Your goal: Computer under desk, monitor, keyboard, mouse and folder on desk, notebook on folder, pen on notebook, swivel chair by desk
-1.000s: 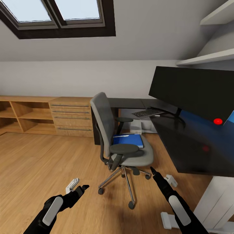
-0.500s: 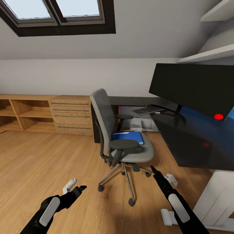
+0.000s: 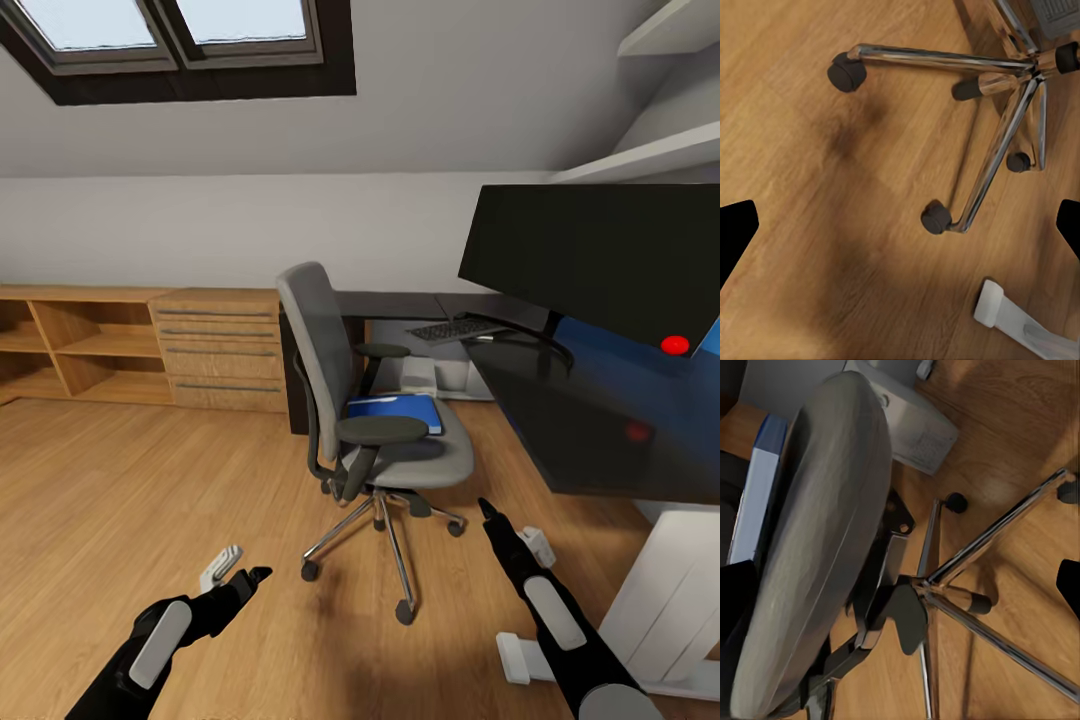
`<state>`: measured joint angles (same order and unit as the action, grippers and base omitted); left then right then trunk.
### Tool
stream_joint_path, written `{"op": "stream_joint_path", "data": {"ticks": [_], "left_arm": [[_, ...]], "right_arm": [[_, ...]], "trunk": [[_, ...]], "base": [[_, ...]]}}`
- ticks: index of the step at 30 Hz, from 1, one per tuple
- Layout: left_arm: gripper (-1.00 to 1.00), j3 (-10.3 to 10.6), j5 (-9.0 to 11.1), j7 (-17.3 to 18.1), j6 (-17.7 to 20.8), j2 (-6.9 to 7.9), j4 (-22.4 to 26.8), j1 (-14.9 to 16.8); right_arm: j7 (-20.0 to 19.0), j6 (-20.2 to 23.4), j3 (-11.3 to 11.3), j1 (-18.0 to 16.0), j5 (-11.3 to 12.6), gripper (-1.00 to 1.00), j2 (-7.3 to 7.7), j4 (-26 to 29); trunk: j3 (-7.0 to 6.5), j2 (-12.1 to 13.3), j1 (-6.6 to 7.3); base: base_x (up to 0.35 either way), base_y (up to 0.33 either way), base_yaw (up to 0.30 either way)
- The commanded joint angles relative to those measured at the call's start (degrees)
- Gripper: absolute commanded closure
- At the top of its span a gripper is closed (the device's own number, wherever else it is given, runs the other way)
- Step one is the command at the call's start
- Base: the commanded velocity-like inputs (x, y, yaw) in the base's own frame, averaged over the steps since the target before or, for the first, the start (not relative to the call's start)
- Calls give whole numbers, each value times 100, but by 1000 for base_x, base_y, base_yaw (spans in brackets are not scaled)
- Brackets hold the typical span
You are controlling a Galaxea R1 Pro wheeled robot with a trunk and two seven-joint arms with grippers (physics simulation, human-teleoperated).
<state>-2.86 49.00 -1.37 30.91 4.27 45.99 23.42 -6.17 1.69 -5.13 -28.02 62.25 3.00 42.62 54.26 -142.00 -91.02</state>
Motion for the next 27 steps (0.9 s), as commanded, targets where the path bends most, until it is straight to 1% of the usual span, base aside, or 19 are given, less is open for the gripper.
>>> {"op": "stream_joint_path", "data": {"ticks": [1, 2, 3, 6, 9, 15, 22, 27], "left_arm": [[-100, -12, 40, -14, 34, -6, 2, 6], [-100, -12, 40, -14, 35, -9, -1, 10], [-100, -12, 40, -14, 35, -9, -1, 10], [-100, -13, 40, -13, 36, -17, -4, 16], [-100, -13, 40, -10, 37, -19, -4, 18], [-100, -17, 40, 21, 37, -15, 18, 21], [-100, -15, 40, 60, 38, -18, 48, 22], [-100, -11, 38, 96, 33, -19, 68, 19]], "right_arm": [[-28, 15, -25, -76, 124, -100, -1, -117], [-29, 12, -37, -149, 178, -100, -1, -229], [-29, 12, -37, -149, 178, -100, -1, -229], [-31, 1, -63, -351, 295, -100, -1, -503], [-28, -20, -74, -437, 338, -100, -1, -613], [-26, -108, -82, -549, 393, -100, -4, -744], [-29, -137, -84, -589, 408, -100, -30, -743], [-31, -146, -84, -605, 411, -100, -44, -700]], "trunk": [[24, -44, -21], [42, -84, -43], [60, -124, -65], [126, -128, -73], [193, -132, -81], [326, -140, -96], [481, -149, -114], [481, -149, -114]], "base": [[0, 0, 0], [0, 0, 0], [0, 0, 0], [0, 0, 0], [0, 0, 0], [0, 0, 0], [0, 0, 0], [0, 0, 0]]}}
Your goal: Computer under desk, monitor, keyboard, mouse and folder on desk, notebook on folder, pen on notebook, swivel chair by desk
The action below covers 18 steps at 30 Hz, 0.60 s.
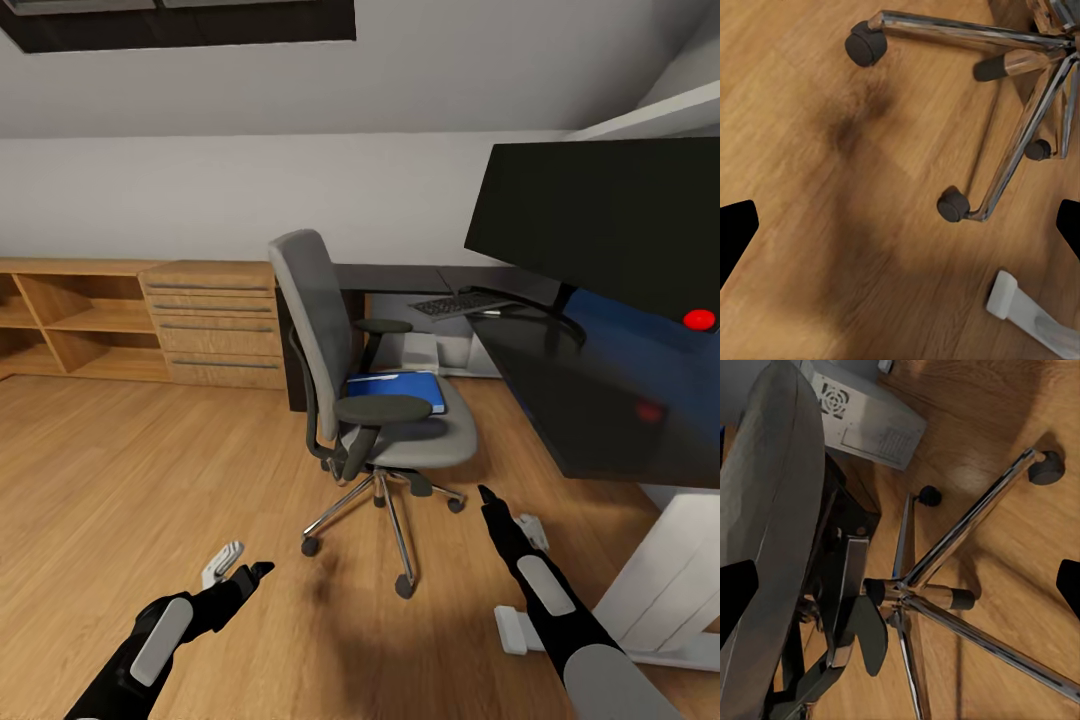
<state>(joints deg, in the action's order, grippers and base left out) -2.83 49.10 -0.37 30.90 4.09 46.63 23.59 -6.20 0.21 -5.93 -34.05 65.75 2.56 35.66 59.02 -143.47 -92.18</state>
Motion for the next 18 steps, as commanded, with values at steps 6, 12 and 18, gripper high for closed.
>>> {"op": "stream_joint_path", "data": {"ticks": [6, 12, 18], "left_arm": [[-100, 23, 7, 192, 28, 33, 4, -30], [-100, 44, -41, 460, -18, 43, -33, -90], [-100, 50, -56, 547, -81, 48, -61, -113]], "right_arm": [[-55, -2, -13, -11, 63, -100, 18, 104], [-190, -1, -151, -47, 66, -100, 89, 203], [-281, 19, -412, -64, 67, -100, 131, 250]], "trunk": [[5, -2, 1], [5, -2, 1], [5, -2, 1]], "base": [[0, 0, 0], [72, 11, 0], [234, 14, 0]]}}
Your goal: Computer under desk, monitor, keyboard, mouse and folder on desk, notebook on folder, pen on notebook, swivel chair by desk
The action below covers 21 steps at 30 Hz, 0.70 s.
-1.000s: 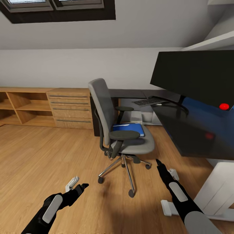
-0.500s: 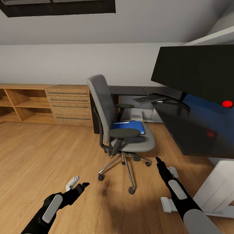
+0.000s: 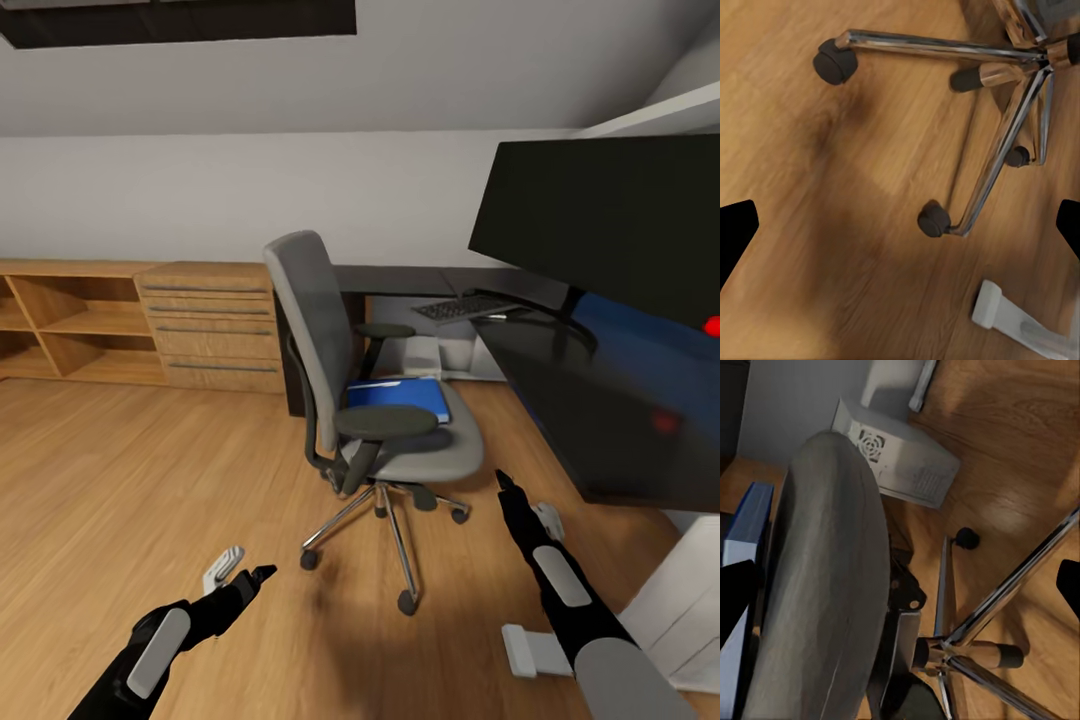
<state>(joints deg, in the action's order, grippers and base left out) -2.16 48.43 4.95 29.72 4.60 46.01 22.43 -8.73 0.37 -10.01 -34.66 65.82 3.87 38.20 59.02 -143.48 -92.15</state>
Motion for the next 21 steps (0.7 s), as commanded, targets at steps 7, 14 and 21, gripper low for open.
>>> {"op": "stream_joint_path", "data": {"ticks": [7, 14, 21], "left_arm": [[-100, -11, 3, 60, 1, -2, -22, -14], [-100, -11, 1, 71, -6, -13, -31, -18], [-100, -6, 0, 74, -9, -20, -40, -19]], "right_arm": [[-83, 19, -183, -12, 59, -100, 27, 26], [-96, 25, -231, -20, 56, -100, 42, 35], [-95, 39, -258, -35, 59, -100, 61, 37]], "trunk": [[5, -2, -2], [5, -2, -2], [5, -2, -2]], "base": [[245, 4, 0], [83, 1, 0], [27, 0, 0]]}}
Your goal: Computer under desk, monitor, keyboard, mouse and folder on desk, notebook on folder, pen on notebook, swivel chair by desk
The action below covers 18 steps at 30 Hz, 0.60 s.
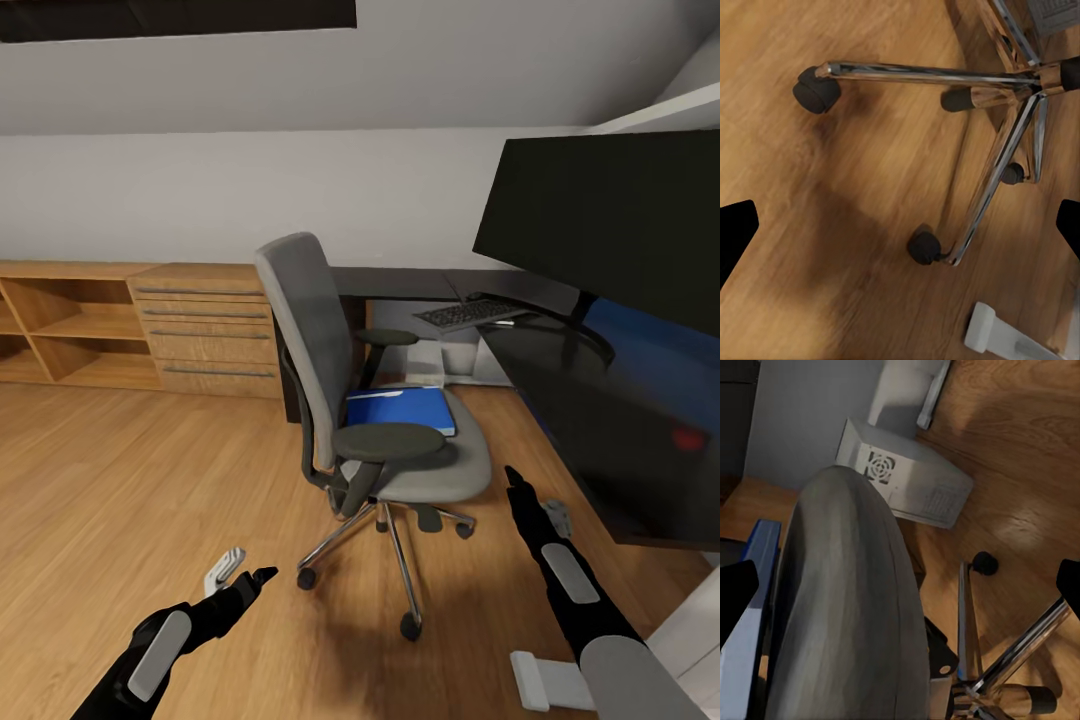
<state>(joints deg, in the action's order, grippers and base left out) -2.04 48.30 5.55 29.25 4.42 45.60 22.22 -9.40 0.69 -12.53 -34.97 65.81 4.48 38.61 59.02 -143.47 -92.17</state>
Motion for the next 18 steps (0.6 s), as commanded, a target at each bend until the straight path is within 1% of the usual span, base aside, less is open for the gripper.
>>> {"op": "stream_joint_path", "data": {"ticks": [1, 4, 6, 7, 10, 11, 15, 17, 18], "left_arm": [[-100, -17, 13, 15, 38, -4, 0, 2], [-100, -17, 13, 16, 37, -12, -3, 2], [-100, -16, 13, 16, 37, -18, -4, 2], [-100, -16, 13, 16, 37, -18, -4, 2], [-100, -16, 12, 16, 37, -28, -6, 2], [-100, -16, 12, 16, 37, -28, -6, 2], [-100, -16, 12, 16, 37, -34, -6, 2], [-100, -16, 14, 16, 37, -35, -7, 2], [-100, -16, 14, 16, 37, -35, -7, 2]], "right_arm": [[-28, 10, -14, -15, 64, -100, 14, -4], [-25, 20, -33, -53, 74, -100, 59, -20], [-22, 46, -55, -114, 116, -100, 117, -47], [-22, 46, -55, -114, 116, -100, 117, -47], [-4, 150, -76, -233, 272, -100, 187, -112], [-4, 150, -76, -233, 272, -100, 187, -112], [2, 420, -86, -412, 447, -100, 254, -290], [-4, 561, -88, -481, 488, -100, 277, -385], [-4, 561, -88, -481, 488, -100, 277, -385]], "trunk": [[5, -2, 1], [5, -2, 1], [5, -2, 1], [5, -2, 1], [5, -2, 1], [5, -2, 1], [5, -2, 1], [5, -2, 1], [5, -2, 1]], "base": [[14, 0, 0], [9, 0, 0], [6, 0, 0], [6, 0, 0], [4, 0, 0], [3, 0, 0], [2, 0, 0], [0, 0, 0], [0, 0, 0]]}}
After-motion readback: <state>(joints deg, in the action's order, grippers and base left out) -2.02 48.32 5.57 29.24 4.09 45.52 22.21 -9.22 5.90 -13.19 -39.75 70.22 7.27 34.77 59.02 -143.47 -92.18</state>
